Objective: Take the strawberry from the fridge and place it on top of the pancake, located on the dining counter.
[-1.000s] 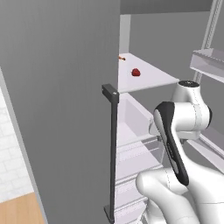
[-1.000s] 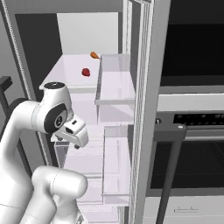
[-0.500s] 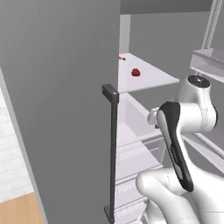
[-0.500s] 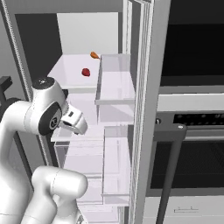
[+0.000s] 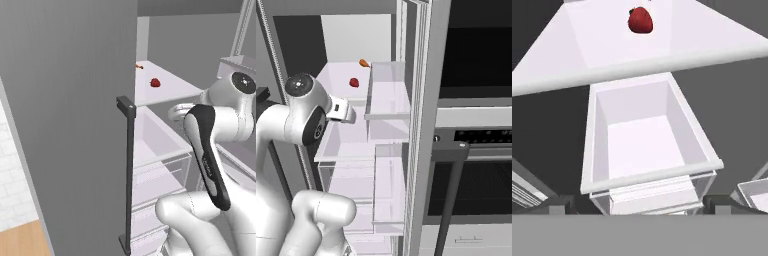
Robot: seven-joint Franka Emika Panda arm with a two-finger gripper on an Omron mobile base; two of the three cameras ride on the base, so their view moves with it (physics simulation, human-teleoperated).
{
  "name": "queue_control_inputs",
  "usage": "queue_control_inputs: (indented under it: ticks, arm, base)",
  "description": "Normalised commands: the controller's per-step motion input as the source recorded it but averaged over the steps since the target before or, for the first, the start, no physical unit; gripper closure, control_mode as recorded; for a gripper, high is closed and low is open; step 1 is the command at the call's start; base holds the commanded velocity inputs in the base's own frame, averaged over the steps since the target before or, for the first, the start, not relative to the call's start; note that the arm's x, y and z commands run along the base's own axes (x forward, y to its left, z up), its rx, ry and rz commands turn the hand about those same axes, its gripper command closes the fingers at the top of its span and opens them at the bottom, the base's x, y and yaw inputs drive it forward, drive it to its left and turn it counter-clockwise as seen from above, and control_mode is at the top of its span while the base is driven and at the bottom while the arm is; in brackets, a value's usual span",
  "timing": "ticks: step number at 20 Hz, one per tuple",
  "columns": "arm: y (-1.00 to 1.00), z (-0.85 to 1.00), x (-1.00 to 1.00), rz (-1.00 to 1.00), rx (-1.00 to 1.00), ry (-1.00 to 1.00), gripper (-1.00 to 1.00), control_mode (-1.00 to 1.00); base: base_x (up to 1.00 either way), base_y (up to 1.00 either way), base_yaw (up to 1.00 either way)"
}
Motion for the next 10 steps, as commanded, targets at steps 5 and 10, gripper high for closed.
queue_control_inputs:
  ticks: [5,10]
  arm:
    - [0.21,0.30,0.56,0.01,-0.07,-0.26,-1.00,-1.00]
    - [0.00,0.68,0.32,0.05,-0.02,-0.19,-1.00,-1.00]
  base:
    - [0.00,0.00,0.00]
    - [0.00,0.00,0.00]
